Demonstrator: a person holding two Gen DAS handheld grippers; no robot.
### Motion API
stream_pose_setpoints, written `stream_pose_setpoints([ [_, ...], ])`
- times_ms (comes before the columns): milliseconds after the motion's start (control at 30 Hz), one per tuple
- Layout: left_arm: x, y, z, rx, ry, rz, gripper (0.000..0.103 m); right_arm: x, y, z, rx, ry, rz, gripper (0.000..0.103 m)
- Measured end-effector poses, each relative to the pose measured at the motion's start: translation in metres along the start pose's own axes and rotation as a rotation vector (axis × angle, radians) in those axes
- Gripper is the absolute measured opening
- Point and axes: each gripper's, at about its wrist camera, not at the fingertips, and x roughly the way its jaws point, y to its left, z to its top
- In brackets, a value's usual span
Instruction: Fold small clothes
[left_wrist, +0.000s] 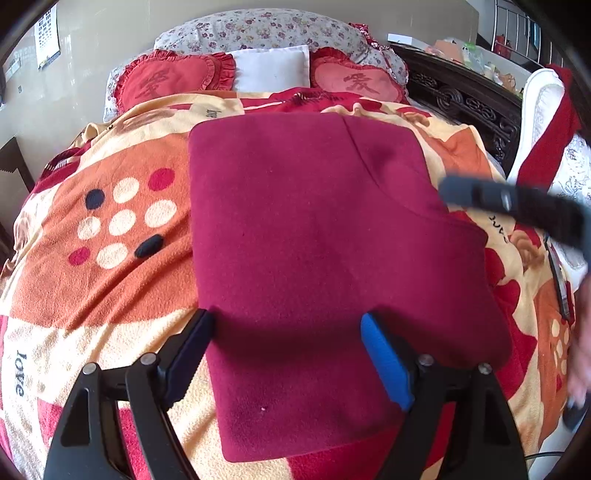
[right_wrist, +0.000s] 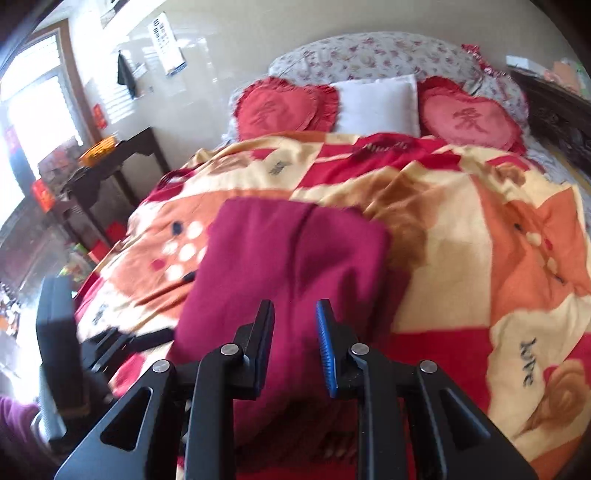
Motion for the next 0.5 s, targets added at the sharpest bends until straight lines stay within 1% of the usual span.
stream_pose_setpoints([
  [33, 0.0, 0.0, 0.0, -0.002, 0.001, 0.001, 0.085, 0.001, 0.001, -0.008, 0.003, 0.018, 0.013, 0.006],
  [67, 0.001, 0.0, -0.001, -0.002, 0.004, 0.0, 0.086, 0.005, 0.002, -0.018, -0.007, 0.046, 0.007, 0.006],
  [100, 0.001, 0.0, -0.001, -0.001, 0.005, 0.001, 0.086, 0.008, 0.002, -0.024, -0.021, 0.061, -0.019, 0.006],
  [133, 0.001, 0.0, -0.002, 0.002, 0.009, 0.005, 0.086, 0.016, -0.001, -0.034, -0.043, 0.091, -0.087, 0.006],
  [167, 0.002, 0.0, -0.003, 0.005, 0.015, 0.007, 0.086, 0.021, -0.003, -0.041, -0.047, 0.111, -0.131, 0.007],
  [200, 0.002, 0.0, -0.003, 0.007, 0.022, 0.009, 0.086, 0.026, -0.009, -0.05, -0.033, 0.124, -0.147, 0.015],
  [267, 0.0, 0.001, -0.005, 0.006, 0.032, 0.004, 0.086, 0.024, -0.02, -0.06, 0.044, 0.118, -0.103, 0.017],
  [333, -0.005, 0.004, -0.006, -0.008, 0.03, -0.015, 0.086, 0.015, -0.023, -0.06, 0.079, 0.115, -0.083, 0.017],
  [433, -0.013, 0.008, -0.006, -0.038, 0.004, -0.036, 0.086, -0.008, -0.018, -0.058, 0.082, 0.055, -0.087, 0.017],
  [500, -0.011, 0.01, -0.006, -0.056, 0.01, -0.047, 0.087, -0.022, -0.008, -0.056, 0.07, 0.006, -0.066, 0.017],
])
